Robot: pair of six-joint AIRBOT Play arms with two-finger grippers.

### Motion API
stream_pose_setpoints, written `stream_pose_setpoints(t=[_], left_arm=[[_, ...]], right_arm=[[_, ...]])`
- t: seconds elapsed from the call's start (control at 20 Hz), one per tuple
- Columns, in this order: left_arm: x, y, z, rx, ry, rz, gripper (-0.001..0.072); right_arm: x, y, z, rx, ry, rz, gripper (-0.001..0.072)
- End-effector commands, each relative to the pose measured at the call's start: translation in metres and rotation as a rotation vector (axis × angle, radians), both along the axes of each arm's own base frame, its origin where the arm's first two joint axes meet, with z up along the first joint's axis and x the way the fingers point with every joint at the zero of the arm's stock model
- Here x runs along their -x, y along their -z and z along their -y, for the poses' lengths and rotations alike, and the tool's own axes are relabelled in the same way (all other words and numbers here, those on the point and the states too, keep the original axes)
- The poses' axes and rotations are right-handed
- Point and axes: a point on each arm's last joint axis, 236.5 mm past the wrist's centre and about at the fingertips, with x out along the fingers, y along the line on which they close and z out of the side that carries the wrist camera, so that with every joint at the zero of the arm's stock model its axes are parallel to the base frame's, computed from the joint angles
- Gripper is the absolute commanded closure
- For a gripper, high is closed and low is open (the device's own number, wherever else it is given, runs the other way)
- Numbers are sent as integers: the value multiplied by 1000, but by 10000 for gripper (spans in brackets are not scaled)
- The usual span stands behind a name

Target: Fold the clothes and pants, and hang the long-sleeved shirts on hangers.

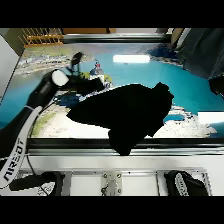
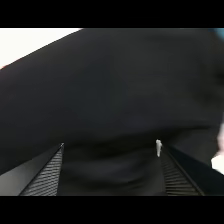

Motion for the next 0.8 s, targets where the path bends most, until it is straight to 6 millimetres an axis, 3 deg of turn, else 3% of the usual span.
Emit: stream_pose_setpoints(t=[0.0,0.1,0.2,0.5,0.65,0.75], left_arm=[[29,61,-126,-95,-227,-166,77],[42,91,-167,-87,-339,-237,77],[56,118,-183,-46,-412,-312,77],[65,165,-155,1,-363,-413,78],[58,169,-138,-19,-335,-378,96],[48,164,-134,-11,-369,-359,98]], right_arm=[[6,9,-6,-13,-21,-47,134],[8,13,-9,-19,-31,-65,134],[10,16,-11,-25,-39,-81,134],[16,24,-16,-36,-57,-122,134],[21,34,-21,-47,-77,-163,134],[25,55,-32,-46,-130,-223,134]])
